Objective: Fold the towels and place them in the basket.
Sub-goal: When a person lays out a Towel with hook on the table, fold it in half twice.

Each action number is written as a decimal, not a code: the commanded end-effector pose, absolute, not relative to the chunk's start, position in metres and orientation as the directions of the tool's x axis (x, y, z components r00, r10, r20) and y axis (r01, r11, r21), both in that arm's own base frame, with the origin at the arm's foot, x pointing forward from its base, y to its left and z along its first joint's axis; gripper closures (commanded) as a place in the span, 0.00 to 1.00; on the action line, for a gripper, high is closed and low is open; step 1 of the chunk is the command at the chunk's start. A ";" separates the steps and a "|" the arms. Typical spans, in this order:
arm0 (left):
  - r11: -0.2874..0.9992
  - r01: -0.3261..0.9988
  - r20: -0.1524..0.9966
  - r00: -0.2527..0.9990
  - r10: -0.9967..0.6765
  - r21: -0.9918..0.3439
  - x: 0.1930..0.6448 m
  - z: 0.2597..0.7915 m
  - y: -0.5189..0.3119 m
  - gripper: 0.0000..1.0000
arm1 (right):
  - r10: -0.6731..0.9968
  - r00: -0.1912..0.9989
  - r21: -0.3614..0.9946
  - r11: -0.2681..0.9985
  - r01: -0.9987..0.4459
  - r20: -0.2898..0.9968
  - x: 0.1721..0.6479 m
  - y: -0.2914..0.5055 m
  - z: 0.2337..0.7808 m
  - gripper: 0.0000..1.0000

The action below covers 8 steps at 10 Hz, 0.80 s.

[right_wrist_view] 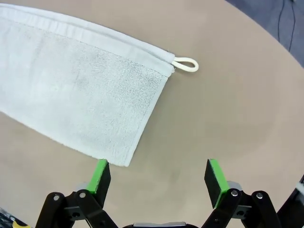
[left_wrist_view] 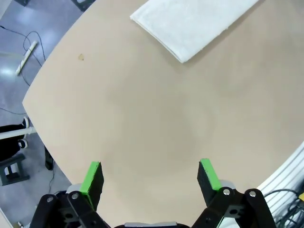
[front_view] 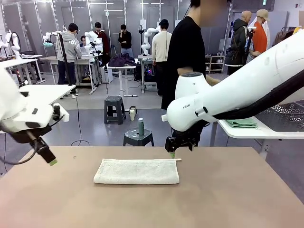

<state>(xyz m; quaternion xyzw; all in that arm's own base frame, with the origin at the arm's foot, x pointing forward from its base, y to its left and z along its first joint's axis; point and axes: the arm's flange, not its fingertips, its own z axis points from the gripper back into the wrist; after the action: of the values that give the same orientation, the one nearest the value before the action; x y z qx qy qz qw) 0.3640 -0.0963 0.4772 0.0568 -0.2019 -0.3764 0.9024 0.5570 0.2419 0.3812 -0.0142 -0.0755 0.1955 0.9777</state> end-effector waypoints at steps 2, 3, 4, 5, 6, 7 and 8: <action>0.704 0.678 0.374 0.609 -0.699 0.213 0.350 0.477 -0.097 0.00 | 0.328 0.937 0.029 0.942 -0.333 0.119 0.572 0.247 0.362 0.00; 0.715 0.652 0.340 0.632 -0.696 0.252 0.359 0.483 -0.094 0.00 | 0.360 0.924 -0.049 0.933 -0.357 0.128 0.561 0.242 0.370 0.00; 0.715 0.652 0.340 0.632 -0.696 0.252 0.359 0.483 -0.094 0.00 | 0.360 0.924 -0.049 0.933 -0.357 0.128 0.561 0.242 0.370 0.00; 0.715 0.652 0.340 0.632 -0.696 0.252 0.359 0.483 -0.094 0.00 | 0.360 0.924 -0.049 0.933 -0.357 0.128 0.561 0.242 0.370 0.00; 0.715 0.652 0.340 0.632 -0.696 0.252 0.359 0.483 -0.094 0.00 | 0.360 0.924 -0.049 0.933 -0.357 0.128 0.561 0.242 0.370 0.00; 0.715 0.652 0.340 0.632 -0.696 0.252 0.359 0.483 -0.094 0.00 | 0.347 0.930 -0.027 0.938 -0.346 0.122 0.564 0.245 0.366 0.00; 0.715 0.652 0.340 0.632 -0.696 0.252 0.359 0.483 -0.094 0.00 | 0.283 0.951 -0.025 0.959 -0.282 0.120 0.570 0.248 0.357 0.00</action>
<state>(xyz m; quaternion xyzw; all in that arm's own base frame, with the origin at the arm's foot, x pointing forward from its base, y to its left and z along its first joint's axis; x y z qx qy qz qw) 0.3581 -0.0951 0.4857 0.0466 -0.2138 -0.3785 0.8994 0.5641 0.2443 0.3648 -0.0030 -0.0614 0.1716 0.9833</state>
